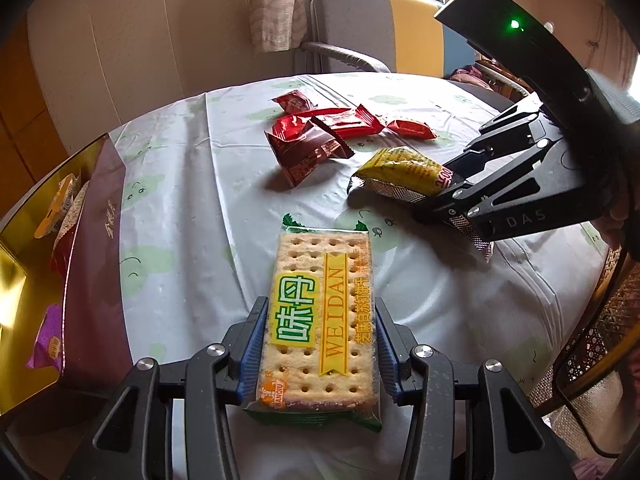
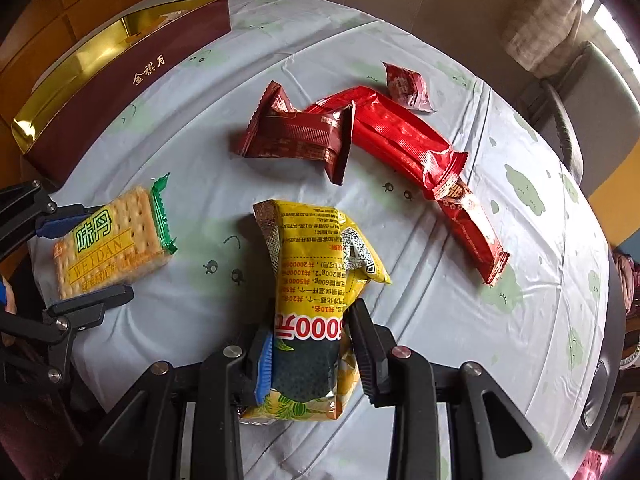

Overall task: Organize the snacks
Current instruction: 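Carry the cracker pack into the tin and release it with the left gripper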

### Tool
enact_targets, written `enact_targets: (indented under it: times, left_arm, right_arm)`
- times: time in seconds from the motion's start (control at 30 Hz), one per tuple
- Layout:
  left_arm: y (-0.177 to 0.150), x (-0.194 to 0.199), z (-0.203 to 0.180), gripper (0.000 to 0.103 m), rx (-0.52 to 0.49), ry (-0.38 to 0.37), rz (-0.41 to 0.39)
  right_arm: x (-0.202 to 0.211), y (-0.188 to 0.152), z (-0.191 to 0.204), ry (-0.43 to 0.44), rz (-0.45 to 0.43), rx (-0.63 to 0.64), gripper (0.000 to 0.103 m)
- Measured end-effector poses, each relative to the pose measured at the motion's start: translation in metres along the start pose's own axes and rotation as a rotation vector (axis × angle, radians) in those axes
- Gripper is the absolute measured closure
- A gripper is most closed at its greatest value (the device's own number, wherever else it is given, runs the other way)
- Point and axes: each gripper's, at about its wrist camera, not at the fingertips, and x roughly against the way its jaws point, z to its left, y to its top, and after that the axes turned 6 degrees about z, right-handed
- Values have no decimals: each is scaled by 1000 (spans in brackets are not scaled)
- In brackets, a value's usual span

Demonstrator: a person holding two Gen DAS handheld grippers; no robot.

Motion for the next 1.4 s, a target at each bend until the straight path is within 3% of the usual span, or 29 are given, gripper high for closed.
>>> enact_targets:
  times: [0.43, 0.97, 1.4]
  left_arm:
    - [8, 11, 9, 56, 59, 82, 47]
    - [18, 58, 29, 56, 147, 180, -50]
    - [19, 74, 51, 56, 214, 214, -74]
  right_arm:
    - [-2, -9, 7, -12, -12, 21, 68]
    - [6, -14, 18, -49, -30, 57, 68]
    - [9, -17, 25, -66, -39, 73, 68]
